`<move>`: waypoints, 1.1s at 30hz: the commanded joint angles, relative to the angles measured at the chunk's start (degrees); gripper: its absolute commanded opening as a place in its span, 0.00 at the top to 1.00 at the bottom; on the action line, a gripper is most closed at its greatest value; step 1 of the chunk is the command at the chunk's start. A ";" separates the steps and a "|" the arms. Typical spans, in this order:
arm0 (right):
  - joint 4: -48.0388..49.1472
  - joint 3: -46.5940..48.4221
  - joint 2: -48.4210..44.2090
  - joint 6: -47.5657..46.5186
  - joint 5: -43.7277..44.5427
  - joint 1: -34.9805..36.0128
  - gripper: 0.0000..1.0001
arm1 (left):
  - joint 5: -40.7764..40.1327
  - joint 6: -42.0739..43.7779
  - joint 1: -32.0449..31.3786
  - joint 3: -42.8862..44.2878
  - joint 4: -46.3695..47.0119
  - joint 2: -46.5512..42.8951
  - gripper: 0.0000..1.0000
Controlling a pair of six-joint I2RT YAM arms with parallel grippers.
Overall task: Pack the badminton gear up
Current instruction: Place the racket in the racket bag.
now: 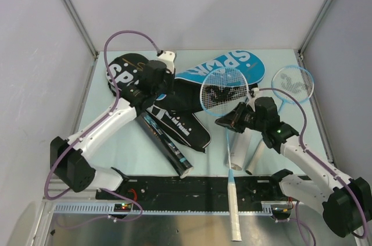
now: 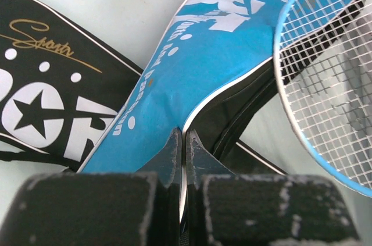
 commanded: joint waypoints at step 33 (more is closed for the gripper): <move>15.41 -6.18 1.51 13.95 7.56 8.59 1.00 | 4.54 -20.70 -1.19 -13.46 3.22 -15.20 1.00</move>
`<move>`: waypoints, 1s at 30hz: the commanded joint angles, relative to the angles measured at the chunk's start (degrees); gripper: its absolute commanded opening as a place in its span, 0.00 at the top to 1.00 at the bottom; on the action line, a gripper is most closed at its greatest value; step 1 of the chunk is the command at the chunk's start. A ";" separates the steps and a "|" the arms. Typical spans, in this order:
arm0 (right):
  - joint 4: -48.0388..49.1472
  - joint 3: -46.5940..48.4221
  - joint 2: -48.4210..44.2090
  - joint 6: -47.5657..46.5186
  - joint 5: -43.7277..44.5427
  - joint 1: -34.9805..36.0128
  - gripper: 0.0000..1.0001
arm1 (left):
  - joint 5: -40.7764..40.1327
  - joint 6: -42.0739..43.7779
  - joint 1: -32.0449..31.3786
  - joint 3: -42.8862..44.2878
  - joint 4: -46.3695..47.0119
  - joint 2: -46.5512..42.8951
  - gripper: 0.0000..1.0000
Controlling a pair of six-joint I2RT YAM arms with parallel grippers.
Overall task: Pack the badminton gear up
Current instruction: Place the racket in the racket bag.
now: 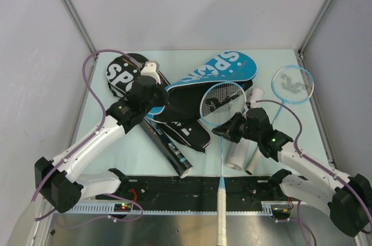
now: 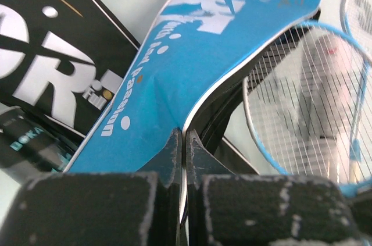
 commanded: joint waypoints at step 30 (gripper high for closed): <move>41.29 27.75 49.29 4.26 -2.90 -12.67 1.00 | 35.37 2.16 -1.93 -20.44 16.46 -10.80 1.00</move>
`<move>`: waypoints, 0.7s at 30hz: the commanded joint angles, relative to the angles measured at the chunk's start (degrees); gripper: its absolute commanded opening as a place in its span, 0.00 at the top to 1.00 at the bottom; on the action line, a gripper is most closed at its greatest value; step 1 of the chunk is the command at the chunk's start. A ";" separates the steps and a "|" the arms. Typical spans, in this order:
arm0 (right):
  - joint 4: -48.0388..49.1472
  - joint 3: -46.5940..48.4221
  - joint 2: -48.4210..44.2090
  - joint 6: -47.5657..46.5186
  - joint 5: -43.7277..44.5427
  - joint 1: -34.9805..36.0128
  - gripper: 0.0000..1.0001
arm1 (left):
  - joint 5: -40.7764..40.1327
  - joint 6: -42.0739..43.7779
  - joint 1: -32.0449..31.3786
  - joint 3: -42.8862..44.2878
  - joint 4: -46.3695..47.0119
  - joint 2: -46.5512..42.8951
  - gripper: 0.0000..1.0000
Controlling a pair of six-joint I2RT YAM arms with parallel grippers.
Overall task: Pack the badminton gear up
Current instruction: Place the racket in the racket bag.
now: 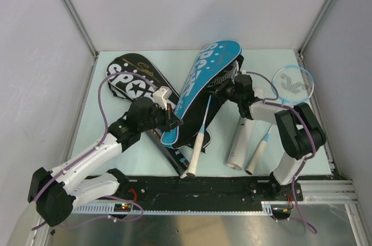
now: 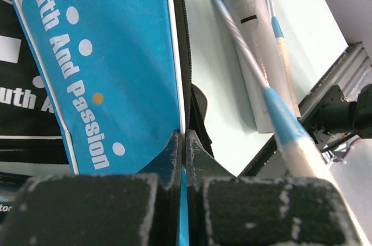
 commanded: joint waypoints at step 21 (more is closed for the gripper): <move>3.29 22.66 18.89 -2.63 8.57 -1.68 0.89 | 3.94 -4.53 -0.64 -5.86 8.15 -3.30 1.00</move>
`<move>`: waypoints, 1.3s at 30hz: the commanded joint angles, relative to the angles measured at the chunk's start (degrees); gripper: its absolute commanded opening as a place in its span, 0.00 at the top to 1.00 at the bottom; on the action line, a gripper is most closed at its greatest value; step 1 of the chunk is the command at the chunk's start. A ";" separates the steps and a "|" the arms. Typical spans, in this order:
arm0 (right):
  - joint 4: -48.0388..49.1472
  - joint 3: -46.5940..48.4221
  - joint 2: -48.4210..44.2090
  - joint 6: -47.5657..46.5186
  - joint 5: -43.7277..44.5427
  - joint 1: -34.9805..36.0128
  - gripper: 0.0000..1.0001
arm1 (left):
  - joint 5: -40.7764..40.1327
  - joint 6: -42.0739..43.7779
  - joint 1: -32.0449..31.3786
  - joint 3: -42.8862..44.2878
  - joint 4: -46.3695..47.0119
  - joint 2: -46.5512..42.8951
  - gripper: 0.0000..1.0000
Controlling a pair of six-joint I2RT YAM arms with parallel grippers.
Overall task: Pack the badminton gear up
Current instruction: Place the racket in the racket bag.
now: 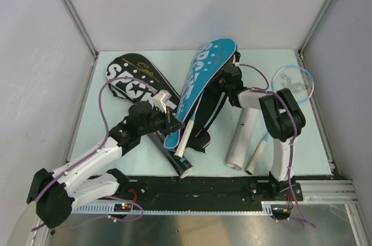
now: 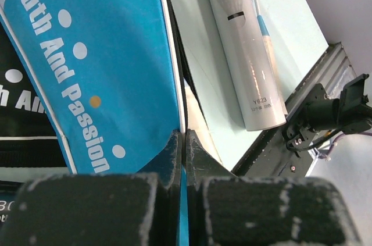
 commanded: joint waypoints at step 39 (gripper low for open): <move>-0.24 -5.40 -7.08 3.10 -8.49 1.39 1.00 | -3.80 -4.33 -0.49 -4.27 8.76 -2.19 1.00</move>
